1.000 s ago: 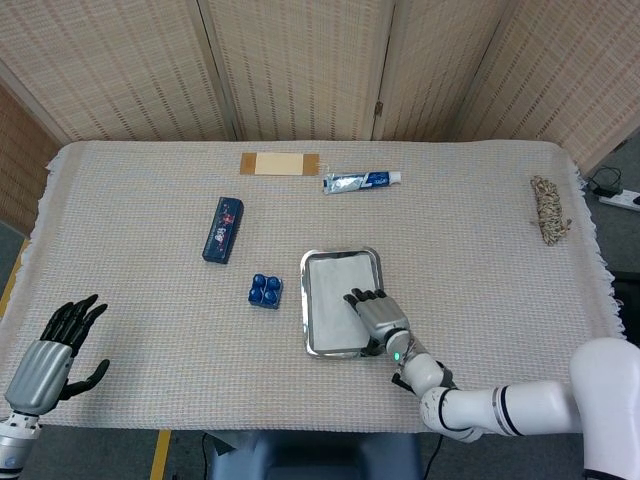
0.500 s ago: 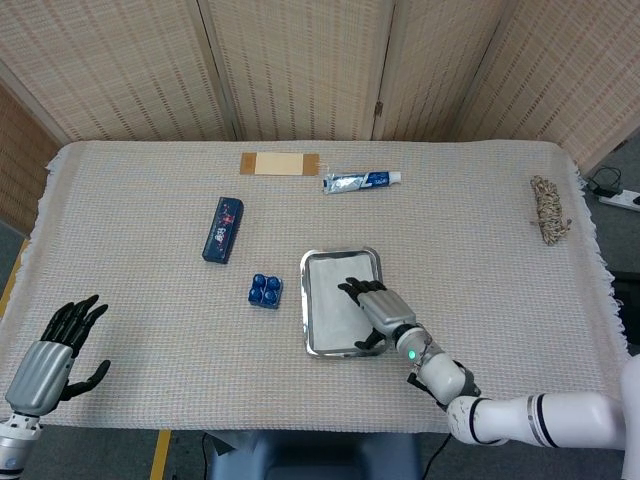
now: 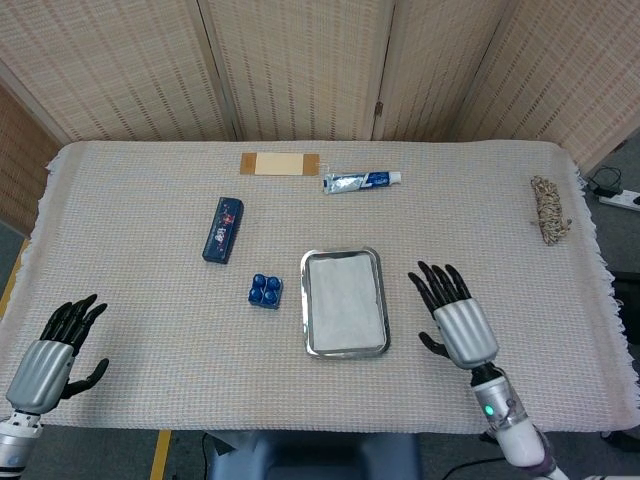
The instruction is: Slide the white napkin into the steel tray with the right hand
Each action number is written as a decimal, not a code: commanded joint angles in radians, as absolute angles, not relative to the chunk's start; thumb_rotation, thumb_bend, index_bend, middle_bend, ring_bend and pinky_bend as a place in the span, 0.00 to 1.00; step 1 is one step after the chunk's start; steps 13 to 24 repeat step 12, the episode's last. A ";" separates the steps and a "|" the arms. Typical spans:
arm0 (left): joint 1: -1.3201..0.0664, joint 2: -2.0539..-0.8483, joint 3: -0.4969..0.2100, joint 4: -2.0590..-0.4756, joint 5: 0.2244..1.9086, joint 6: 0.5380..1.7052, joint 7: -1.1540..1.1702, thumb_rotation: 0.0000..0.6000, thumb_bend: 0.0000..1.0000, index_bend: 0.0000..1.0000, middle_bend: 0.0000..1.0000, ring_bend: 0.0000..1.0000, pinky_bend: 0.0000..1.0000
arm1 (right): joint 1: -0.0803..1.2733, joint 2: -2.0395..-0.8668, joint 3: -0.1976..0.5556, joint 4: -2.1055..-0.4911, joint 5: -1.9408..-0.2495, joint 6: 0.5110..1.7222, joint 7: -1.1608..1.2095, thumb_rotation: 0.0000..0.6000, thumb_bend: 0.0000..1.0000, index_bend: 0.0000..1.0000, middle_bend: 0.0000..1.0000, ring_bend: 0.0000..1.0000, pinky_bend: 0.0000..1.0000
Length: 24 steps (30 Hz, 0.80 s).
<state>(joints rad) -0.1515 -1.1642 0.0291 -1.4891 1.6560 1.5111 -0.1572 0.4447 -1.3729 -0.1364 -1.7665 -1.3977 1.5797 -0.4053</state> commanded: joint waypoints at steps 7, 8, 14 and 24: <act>-0.148 -1.179 0.022 -1.502 1.640 1.504 -0.072 1.00 0.42 0.00 0.00 0.00 0.00 | 0.146 -1.308 -0.253 -1.655 -1.574 1.847 -0.281 1.00 0.27 0.00 0.00 0.00 0.00; -0.148 -1.181 0.021 -1.503 1.643 1.507 -0.067 1.00 0.42 0.00 0.00 0.00 0.00 | 0.144 -1.294 -0.254 -1.666 -1.574 1.836 -0.269 1.00 0.27 0.00 0.00 0.00 0.00; -0.142 -1.197 0.018 -1.497 1.656 1.531 -0.043 1.00 0.42 0.00 0.00 0.00 0.00 | 0.133 -1.258 -0.233 -1.697 -1.560 1.797 -0.250 1.00 0.27 0.00 0.00 0.00 0.00; -0.142 -1.197 0.018 -1.497 1.656 1.531 -0.043 1.00 0.42 0.00 0.00 0.00 0.00 | 0.133 -1.258 -0.233 -1.697 -1.560 1.797 -0.250 1.00 0.27 0.00 0.00 0.00 0.00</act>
